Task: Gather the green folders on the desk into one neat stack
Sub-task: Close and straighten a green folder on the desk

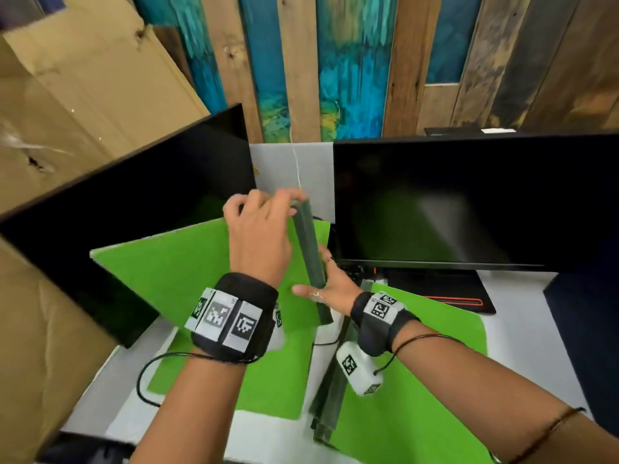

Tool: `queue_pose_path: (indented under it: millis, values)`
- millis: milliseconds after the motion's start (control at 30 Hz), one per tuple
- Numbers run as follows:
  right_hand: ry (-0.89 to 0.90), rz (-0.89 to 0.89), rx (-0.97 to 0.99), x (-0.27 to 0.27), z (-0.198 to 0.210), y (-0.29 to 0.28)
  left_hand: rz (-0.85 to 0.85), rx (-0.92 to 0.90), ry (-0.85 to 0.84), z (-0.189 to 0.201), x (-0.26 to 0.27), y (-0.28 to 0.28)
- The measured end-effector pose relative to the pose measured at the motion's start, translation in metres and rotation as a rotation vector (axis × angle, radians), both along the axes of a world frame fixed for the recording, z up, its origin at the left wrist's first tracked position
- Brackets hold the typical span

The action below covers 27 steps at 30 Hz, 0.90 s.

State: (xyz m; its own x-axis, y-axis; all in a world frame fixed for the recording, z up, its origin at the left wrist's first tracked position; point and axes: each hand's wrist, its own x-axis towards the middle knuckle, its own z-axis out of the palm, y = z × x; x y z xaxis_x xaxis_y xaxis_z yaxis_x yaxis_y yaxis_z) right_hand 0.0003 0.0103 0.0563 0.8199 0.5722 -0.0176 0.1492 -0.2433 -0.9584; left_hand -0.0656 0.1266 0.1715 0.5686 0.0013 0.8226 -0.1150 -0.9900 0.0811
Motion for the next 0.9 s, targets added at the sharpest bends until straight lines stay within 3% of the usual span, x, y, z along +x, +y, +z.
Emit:
queue_pose_path:
  millis: [100, 167, 233, 367, 433, 600, 733, 900]
  values:
    - [-0.025, -0.069, 0.045, -0.002, 0.015, 0.007, -0.260, -0.147, -0.074, 0.022, 0.010, -0.012]
    - [-0.087, -0.113, 0.045, -0.002, 0.013, 0.007, -0.341, -0.210, -0.090, 0.026, 0.016, -0.016]
    - [-0.194, -0.130, 0.066, -0.009, 0.020, 0.001, -0.325, -0.250, -0.026, 0.023, 0.017, -0.022]
    - [-0.487, -0.137, 0.068, -0.022, 0.039, -0.010, -0.265, -0.595, 0.322, 0.011, 0.004, -0.047]
    - [-0.562, -0.150, 0.025, -0.024, 0.038, -0.014, -0.227, -0.660, 0.386, 0.007, 0.004, -0.054]
    - [-0.375, -0.100, 0.121, -0.024, 0.018, -0.030, -0.140, -0.557, 0.322, 0.002, 0.010, -0.051]
    - [0.029, -0.002, 0.248, -0.024, 0.018, -0.037, -0.250, -0.541, 0.276, -0.001, -0.003, -0.051]
    - [0.053, -0.048, 0.243, -0.015, 0.022, -0.044, -0.422, -0.532, 0.234, -0.004, -0.016, -0.037]
